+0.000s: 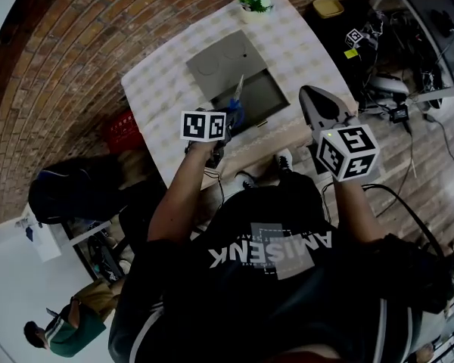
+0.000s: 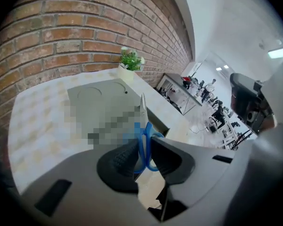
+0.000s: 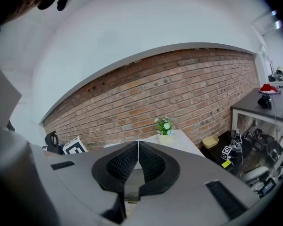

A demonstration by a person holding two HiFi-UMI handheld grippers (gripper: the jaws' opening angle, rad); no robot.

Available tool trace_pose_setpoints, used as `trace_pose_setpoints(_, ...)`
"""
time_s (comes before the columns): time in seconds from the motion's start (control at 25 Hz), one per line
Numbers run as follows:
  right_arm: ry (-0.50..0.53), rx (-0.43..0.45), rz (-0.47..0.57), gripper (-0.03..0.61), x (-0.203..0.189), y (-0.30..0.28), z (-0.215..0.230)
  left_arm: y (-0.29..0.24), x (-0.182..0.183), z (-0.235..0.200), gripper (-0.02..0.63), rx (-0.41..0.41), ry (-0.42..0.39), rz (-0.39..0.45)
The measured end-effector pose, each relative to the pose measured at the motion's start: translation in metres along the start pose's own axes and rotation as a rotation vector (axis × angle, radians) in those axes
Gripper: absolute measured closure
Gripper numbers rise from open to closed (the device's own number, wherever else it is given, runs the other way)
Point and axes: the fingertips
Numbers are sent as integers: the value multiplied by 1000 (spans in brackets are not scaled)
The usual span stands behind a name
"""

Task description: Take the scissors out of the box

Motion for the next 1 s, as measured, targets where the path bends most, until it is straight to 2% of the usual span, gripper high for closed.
trace_pose_setpoints(0.28,35,39,-2,537,6,-8,-22,46,23,3,520,-9,-27,179)
trace_pose_setpoints(1.0,121,128,-2,537,25,-31,-83,165,58,-2,520,4,-16,516)
Point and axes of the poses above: the fingertips, and each gripper's own axes: y backward along the fingers, z to its right, x out of its top, and after that the axes turned 3 degrees about -x, right-handed
